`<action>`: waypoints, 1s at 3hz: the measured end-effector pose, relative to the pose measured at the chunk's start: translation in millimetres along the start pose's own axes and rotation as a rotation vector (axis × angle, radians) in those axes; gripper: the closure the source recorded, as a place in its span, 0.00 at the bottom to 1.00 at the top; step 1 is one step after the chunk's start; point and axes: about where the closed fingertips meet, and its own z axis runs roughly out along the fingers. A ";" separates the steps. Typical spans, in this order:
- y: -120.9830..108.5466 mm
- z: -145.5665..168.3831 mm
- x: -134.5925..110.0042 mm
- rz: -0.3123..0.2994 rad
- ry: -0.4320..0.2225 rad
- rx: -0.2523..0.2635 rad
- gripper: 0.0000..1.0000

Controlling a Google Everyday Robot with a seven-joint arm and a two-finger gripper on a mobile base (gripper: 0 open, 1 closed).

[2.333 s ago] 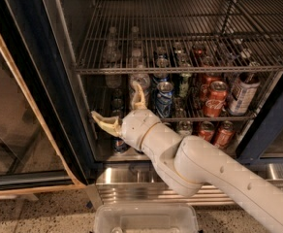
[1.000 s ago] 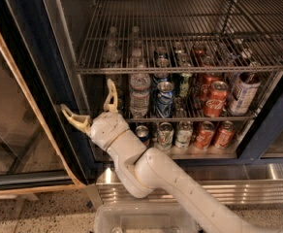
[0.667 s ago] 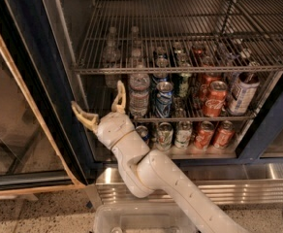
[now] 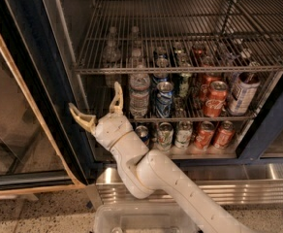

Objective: Pick water bottle from middle shelf of fridge

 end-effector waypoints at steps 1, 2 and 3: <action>2.7 0.7 0.2 0.000 0.048 0.017 0.00; 2.6 1.8 -2.2 -0.022 0.098 0.049 0.00; 1.7 -0.1 -6.1 -0.059 0.146 0.080 0.00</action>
Offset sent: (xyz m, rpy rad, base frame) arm -0.0015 0.0009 0.0045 -0.1043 0.1101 -0.1227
